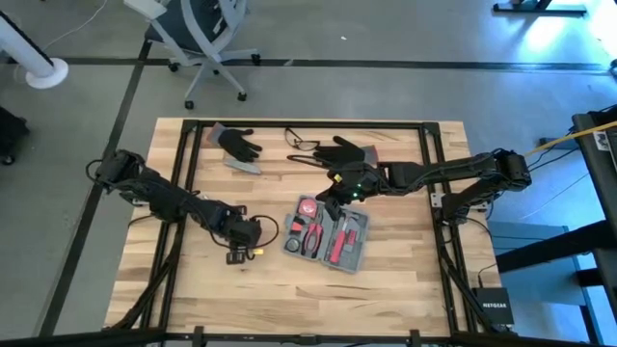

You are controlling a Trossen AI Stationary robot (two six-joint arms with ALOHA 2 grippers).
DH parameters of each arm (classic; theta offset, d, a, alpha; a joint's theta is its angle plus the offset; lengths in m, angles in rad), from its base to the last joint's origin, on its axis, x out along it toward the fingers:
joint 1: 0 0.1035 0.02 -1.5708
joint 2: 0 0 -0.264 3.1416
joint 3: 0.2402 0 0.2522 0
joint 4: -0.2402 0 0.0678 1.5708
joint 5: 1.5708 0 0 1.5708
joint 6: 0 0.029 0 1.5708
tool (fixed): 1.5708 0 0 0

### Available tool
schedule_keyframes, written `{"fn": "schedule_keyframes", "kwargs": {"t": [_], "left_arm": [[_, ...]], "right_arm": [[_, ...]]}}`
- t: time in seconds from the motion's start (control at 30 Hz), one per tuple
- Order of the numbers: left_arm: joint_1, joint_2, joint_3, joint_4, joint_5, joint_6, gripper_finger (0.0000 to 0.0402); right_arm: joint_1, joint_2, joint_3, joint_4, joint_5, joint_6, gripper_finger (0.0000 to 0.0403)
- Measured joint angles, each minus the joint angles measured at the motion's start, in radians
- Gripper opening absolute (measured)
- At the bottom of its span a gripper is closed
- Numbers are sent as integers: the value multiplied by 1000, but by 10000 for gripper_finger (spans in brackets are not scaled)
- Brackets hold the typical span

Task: Prefit tool cases
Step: Put the orange multi bit set into the gray prefit tool case

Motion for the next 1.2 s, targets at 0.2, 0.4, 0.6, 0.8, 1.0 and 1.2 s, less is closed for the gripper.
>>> {"fn": "schedule_keyframes", "kwargs": {"t": [0.2,0.4,0.6,0.8,1.0,1.2], "left_arm": [[17,-1,-14,12,40,-42,0],[18,-1,-14,11,61,-73,0],[14,0,-17,61,85,-77,0],[16,2,-17,158,93,-84,0],[16,34,-8,195,86,-140,0],[-3,39,28,134,44,-216,0]], "right_arm": [[0,0,0,0,0,-13,0],[0,0,0,0,0,-24,0],[0,0,0,0,2,-42,0],[1,0,0,-1,-1,-49,0],[1,-6,0,-1,8,-93,0],[-2,-13,19,3,14,-204,0]]}}
